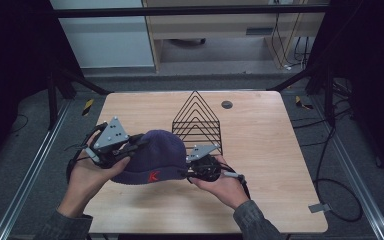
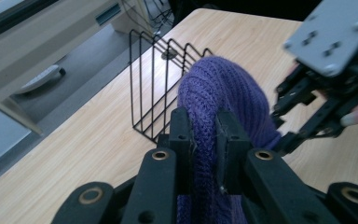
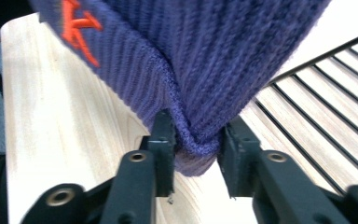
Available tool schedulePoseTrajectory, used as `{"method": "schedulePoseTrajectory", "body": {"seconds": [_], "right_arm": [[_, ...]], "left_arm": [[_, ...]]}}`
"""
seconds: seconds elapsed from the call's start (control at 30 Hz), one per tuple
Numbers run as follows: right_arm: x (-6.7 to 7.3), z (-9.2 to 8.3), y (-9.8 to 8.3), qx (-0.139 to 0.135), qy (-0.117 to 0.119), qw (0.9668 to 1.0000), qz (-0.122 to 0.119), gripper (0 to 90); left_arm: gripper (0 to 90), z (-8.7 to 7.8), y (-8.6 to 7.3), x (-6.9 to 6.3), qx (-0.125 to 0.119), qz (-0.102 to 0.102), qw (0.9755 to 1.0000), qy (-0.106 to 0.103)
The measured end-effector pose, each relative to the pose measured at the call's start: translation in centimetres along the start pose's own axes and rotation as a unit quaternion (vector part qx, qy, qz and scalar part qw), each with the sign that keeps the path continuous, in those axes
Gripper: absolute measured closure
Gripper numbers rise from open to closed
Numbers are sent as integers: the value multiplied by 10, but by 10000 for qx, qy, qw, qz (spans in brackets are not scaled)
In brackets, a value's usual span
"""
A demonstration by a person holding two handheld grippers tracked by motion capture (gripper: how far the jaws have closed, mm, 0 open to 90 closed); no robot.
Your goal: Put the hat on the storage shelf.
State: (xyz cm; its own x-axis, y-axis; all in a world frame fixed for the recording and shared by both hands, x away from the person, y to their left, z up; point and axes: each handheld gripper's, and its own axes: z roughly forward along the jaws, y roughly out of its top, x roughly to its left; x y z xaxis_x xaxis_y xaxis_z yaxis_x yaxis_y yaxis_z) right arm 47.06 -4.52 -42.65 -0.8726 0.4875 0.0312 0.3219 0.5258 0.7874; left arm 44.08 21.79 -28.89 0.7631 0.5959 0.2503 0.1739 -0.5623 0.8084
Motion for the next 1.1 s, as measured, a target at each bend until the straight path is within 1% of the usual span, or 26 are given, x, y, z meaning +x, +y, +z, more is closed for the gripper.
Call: {"method": "schedulePoseTrajectory", "body": {"seconds": [0.13, 0.2, 0.23, 0.27, 0.33, 0.4, 0.47, 0.5, 0.53, 0.57, 0.6, 0.63, 0.73, 0.77, 0.87, 0.97, 1.0, 1.1], "right_arm": [[6, -15, 9, 76, -21, 9999, -131, 725], [9, -24, 18, 109, -86, 9996, -262, 727], [11, -30, 24, 69, -103, 9994, -321, 727], [11, -33, 26, 68, -125, 9993, -357, 728], [11, -43, 36, 28, -239, 9987, -450, 728], [8, -52, 45, -33, -348, 9982, -482, 729], [3, -59, 52, -83, -421, 9980, -472, 731], [-4, -66, 58, -142, -395, 9985, -359, 736], [-4, -66, 58, -142, -395, 9985, -359, 736], [-7, -69, 61, -178, -387, 9985, -333, 737], [-13, -77, 70, -260, -486, 9980, -296, 737], [-13, -77, 70, -260, -486, 9980, -296, 737], [-21, -86, 83, -356, -564, 9973, -311, 737], [-24, -88, 87, -348, -610, 9969, -344, 737], [-33, -92, 98, -338, -705, 9962, -383, 736], [-46, -95, 104, -328, -768, 9959, -359, 735], [-52, -97, 107, -347, -792, 9957, -323, 735], [-64, -100, 111, -353, -820, 9956, -298, 735]], "left_arm": [[785, -4, 0, 7, -40, -118, 9999, 50], [783, -8, 4, 11, -145, -157, 9997, 84], [783, -10, 5, 11, -182, -169, 9997, 85], [782, -12, 8, 13, -251, -192, 9995, 89], [781, -16, 14, 15, -379, -258, 9989, 105], [781, -19, 22, 19, -423, -249, 9986, 180], [781, -20, 28, 23, -470, -253, 9984, 187], [781, -20, 32, 25, -522, -274, 9981, 168], [781, -20, 35, 27, -577, -250, 9979, 144], [780, -22, 40, 30, -694, -190, 9973, 136], [779, -24, 44, 34, -763, -177, 9968, 153], [779, -24, 47, 37, -804, -198, 9964, 158], [779, -24, 60, 48, -810, -233, 9962, 222], [779, -23, 65, 51, -794, -208, 9962, 283], [779, -16, 76, 59, -783, -204, 9962, 328], [778, -7, 88, 68, -826, -192, 9958, 339], [777, -4, 90, 70, -834, -195, 9958, 333], [776, 5, 101, 76, -887, -174, 9954, 306]]}}
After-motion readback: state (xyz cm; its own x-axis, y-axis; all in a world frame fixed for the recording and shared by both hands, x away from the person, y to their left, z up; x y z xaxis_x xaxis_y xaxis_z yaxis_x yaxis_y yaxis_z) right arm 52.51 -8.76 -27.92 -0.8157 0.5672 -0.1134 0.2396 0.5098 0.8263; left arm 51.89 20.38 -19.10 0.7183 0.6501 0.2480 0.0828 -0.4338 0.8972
